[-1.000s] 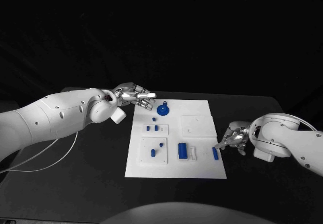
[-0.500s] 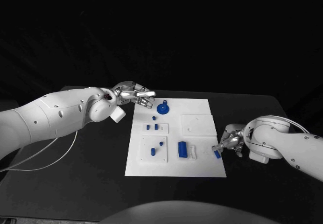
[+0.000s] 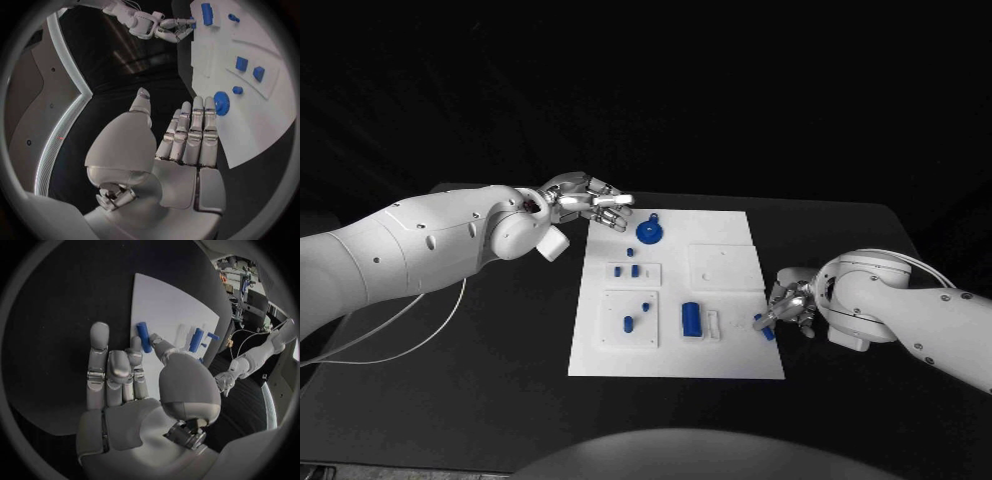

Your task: Assemble the parts on the task board

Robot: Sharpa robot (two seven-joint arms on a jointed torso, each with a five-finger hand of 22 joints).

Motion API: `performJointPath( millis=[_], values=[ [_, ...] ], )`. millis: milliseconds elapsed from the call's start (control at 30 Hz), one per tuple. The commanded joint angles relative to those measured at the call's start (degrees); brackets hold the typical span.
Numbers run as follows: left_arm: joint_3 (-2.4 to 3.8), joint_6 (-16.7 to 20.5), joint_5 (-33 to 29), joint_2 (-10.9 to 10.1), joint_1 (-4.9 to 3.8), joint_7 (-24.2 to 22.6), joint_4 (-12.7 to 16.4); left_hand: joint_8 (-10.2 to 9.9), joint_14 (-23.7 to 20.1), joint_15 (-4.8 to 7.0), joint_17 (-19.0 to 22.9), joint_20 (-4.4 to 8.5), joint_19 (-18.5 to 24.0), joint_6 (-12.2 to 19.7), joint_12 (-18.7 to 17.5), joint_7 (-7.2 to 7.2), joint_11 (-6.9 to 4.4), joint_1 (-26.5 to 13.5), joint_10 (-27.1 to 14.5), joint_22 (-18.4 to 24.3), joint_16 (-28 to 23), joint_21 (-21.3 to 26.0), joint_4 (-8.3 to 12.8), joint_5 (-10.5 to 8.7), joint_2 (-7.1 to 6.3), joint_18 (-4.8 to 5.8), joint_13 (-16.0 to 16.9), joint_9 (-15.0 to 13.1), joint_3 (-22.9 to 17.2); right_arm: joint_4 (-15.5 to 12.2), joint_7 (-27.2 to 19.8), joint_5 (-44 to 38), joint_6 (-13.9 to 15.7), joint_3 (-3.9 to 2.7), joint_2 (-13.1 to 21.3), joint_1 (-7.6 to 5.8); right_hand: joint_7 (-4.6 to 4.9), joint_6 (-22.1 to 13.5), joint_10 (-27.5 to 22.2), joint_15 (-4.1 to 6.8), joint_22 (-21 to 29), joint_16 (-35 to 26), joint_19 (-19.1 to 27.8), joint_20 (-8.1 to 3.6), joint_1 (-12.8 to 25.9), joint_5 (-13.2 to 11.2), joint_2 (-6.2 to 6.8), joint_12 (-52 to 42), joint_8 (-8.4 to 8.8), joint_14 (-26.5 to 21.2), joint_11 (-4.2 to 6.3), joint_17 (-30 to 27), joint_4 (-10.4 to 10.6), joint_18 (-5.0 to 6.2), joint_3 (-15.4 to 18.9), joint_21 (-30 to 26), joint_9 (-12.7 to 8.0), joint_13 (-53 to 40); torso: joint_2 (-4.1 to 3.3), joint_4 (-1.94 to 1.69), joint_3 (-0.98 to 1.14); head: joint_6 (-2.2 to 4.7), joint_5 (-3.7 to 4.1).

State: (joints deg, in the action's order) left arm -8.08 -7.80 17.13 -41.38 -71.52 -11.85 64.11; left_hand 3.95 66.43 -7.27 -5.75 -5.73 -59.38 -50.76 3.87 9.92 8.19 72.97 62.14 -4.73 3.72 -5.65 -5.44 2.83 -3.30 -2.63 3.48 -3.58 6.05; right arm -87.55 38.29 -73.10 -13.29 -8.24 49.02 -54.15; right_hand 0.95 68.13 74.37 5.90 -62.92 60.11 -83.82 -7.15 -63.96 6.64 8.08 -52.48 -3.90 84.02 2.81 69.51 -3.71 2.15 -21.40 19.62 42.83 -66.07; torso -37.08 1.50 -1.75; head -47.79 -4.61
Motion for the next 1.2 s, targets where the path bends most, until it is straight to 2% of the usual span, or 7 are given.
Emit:
performJointPath(
  millis=[33, 300, 433, 500, 700, 1000, 1200],
  values=[
    [0.04, -0.2, -0.2, 0.1, 0.01, -0.6, 0.1, -0.2, -0.4, 0.13, 0.0, -0.41, -0.1, 0.3, -0.1, 0.04, 0.22, -0.1, -0.3, 0.1, -0.1, 0.2, 0.2, -0.04, 0.49, -0.17, 0.0, 0.0, -0.1, 0.4, 0.6, -1.8, -2.0, 0.84, -0.3, 0.85, -0.24, -0.4, -0.3, -0.29, 0.0, -0.1, -2.1, 0.24, -0.9, 1.3, -1.15, 0.1, 0.28, 0.1, 0.26, 0.0, -1.4, 0.61, -0.4, -0.4, -2.0, 0.0, 0.00, -0.05, 0.01, 0.01, 0.11],
    [0.04, -0.2, -0.2, 0.0, 0.01, -0.5, 0.1, -0.2, -0.4, 0.13, 0.0, -0.41, -0.1, 0.5, -0.1, 0.06, 0.23, -0.1, -0.3, 0.1, -0.1, 0.2, 0.2, -0.05, 0.52, -0.18, 0.0, 0.0, -0.1, 0.5, 0.6, -2.7, -1.9, 1.04, -0.5, 0.85, 0.58, -1.3, -1.3, -0.58, -0.1, -0.5, -2.0, 0.44, -1.6, 5.1, -2.40, 1.0, 0.32, 0.0, -0.18, -0.1, -6.1, 0.72, 0.0, -1.1, -5.3, 0.6, 0.02, -0.02, -0.04, -0.11, -0.02],
    [0.04, -0.2, -0.1, 0.0, 0.01, -0.4, 0.1, -0.3, -0.4, 0.13, 0.0, -0.40, -0.1, 0.7, -0.1, 0.09, 0.24, -0.1, -0.4, 0.1, -0.1, 0.2, 0.2, -0.05, 0.54, -0.18, 0.0, 0.0, -0.2, 0.3, 0.4, -2.8, -2.0, 1.09, -0.6, 0.85, 2.31, -4.5, -1.9, -1.23, -0.2, -0.7, -1.8, 1.03, -1.7, 7.5, -2.46, 1.7, 0.33, -0.1, -1.06, -0.3, -7.4, 1.35, -0.4, -1.7, -13.0, 1.2, 0.01, -0.02, -0.01, -0.19, -0.04],
    [0.04, -0.2, -0.1, 0.0, 0.01, -0.4, 0.1, -0.3, -0.4, 0.13, 0.0, -0.40, -0.1, 0.7, -0.1, 0.09, 0.24, -0.1, -0.4, 0.1, -0.1, 0.2, 0.2, -0.05, 0.54, -0.18, 0.0, 0.0, -0.2, 0.2, 0.3, -2.6, -2.2, 1.11, -0.6, 0.85, 2.82, -5.5, -2.2, -1.33, -0.2, -0.8, -1.8, 1.16, -1.5, 8.8, -2.29, 2.1, 0.35, -0.2, -1.27, -0.3, -7.6, 1.53, -0.6, -1.9, -15.1, 1.5, 0.01, -0.02, -0.01, -0.19, -0.04],
    [0.04, -0.3, -0.1, 0.0, 0.01, -0.4, 0.1, -0.3, -0.4, 0.13, 0.0, -0.41, -0.1, 1.0, -0.1, 0.11, 0.25, -0.1, -0.4, 0.1, -0.1, 0.2, 0.2, -0.05, 0.47, -0.17, 0.0, 0.0, -0.2, 0.0, 0.2, -1.8, -2.5, 1.42, -0.9, 0.85, 3.92, -5.5, -3.2, -1.43, -1.4, -0.8, -1.4, 1.33, -0.3, 24.6, -2.26, 3.5, 0.35, -0.4, -1.47, -0.3, -11.2, 2.32, -6.9, -1.6, -24.0, 2.9, 0.02, -0.03, -0.08, -0.35, 0.09],
    [0.04, -0.4, 0.0, 0.0, 0.01, -0.4, 0.1, -0.2, -0.4, 0.13, 0.0, -0.41, -0.1, 1.0, -0.1, 0.12, 0.25, -0.1, -0.4, 0.1, -0.1, 0.2, 0.1, -0.05, 0.45, -0.18, 0.0, 0.0, -0.2, 1.4, 0.6, -0.1, 2.6, 2.52, -1.7, 0.84, 3.33, -2.2, -2.5, -0.79, -5.2, -0.6, -0.9, 0.70, 3.9, 31.9, -2.25, 3.4, 0.29, -0.4, -0.99, 0.2, -12.5, 2.82, -19.1, 0.4, -26.8, 3.3, 0.02, -0.08, -0.05, -0.43, 0.11],
    [0.04, -0.5, 0.0, 0.0, 0.01, -0.3, 0.1, -0.2, -0.4, 0.12, 0.0, -0.41, -0.1, 1.0, -0.1, 0.12, 0.26, -0.2, -0.4, 0.1, -0.1, 0.2, -0.1, -0.05, 0.40, -0.17, 0.0, 0.0, -0.2, 2.0, 0.6, 1.0, 5.1, 2.74, -2.0, 0.84, 3.00, -1.2, -2.4, -0.65, -6.0, -0.7, -0.9, 0.59, 4.5, 33.2, -2.20, 3.5, 0.24, -0.3, -0.78, 0.3, -12.3, 2.81, -19.3, 0.4, -26.3, 3.4, 0.02, -0.03, -0.09, -0.48, 0.13]
  ],
)
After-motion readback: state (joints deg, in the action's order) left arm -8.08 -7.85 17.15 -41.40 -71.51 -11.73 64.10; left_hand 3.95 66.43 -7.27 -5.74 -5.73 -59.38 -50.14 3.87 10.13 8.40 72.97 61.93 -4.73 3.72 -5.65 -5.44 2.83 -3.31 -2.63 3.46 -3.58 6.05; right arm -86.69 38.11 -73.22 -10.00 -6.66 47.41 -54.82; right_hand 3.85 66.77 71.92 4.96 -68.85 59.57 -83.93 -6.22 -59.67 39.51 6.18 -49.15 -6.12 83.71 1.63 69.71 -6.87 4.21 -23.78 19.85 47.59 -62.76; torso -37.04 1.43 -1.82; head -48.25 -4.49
